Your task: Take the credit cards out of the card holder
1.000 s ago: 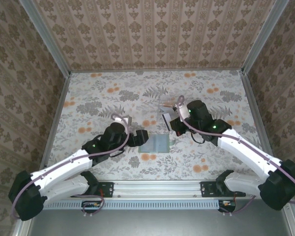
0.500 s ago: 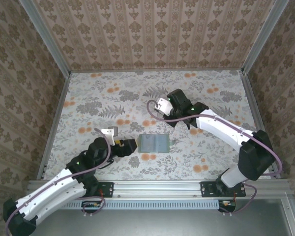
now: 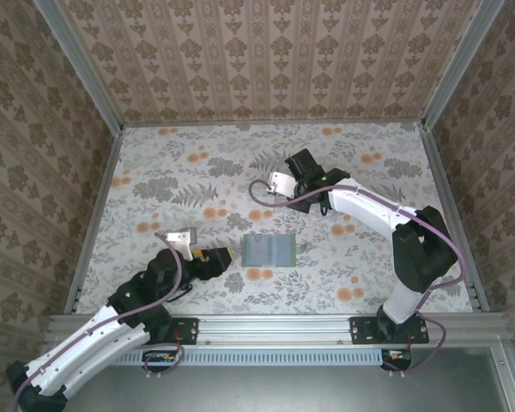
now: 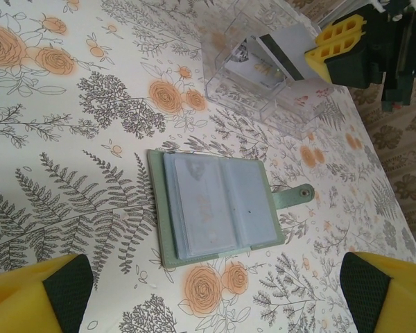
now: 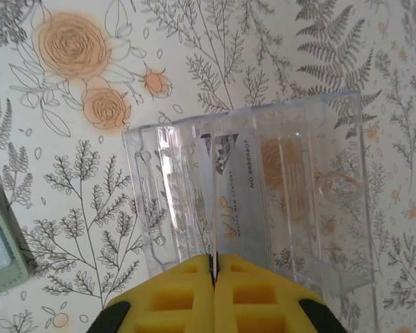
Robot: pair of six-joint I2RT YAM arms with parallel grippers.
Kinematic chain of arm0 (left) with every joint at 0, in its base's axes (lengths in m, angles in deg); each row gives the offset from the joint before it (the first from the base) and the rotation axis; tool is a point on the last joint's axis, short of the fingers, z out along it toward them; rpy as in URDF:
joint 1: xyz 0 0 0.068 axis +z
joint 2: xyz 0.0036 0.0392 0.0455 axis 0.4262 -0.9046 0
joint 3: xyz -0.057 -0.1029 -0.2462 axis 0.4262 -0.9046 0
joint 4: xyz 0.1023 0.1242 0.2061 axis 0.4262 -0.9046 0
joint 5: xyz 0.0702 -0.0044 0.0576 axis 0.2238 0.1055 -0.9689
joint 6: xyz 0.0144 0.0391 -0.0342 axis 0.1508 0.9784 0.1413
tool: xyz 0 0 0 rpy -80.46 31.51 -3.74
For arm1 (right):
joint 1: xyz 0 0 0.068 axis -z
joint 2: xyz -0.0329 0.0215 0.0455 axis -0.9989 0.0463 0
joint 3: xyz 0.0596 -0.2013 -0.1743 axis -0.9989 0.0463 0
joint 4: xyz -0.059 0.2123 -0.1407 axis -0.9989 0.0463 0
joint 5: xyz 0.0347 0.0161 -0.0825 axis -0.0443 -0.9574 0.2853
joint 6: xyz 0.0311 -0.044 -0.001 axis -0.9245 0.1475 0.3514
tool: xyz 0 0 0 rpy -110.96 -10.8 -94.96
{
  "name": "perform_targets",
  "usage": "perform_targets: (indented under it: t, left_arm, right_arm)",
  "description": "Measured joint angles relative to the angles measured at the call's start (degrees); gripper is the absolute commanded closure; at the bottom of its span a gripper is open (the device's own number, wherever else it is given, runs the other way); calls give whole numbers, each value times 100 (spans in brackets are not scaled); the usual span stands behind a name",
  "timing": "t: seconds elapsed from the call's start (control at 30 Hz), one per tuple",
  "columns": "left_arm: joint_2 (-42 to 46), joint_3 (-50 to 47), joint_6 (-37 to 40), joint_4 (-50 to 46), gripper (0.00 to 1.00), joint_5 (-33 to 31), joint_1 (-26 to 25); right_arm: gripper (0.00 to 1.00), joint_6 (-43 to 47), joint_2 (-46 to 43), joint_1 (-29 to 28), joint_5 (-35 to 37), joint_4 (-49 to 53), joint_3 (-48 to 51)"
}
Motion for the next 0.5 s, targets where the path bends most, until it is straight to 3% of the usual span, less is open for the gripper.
perform_targets:
  t: [0.5]
  left_arm:
    - [-39, -20, -4, 0, 3, -20, 74]
  right_arm:
    - [100, 367, 490, 109, 136, -85, -131]
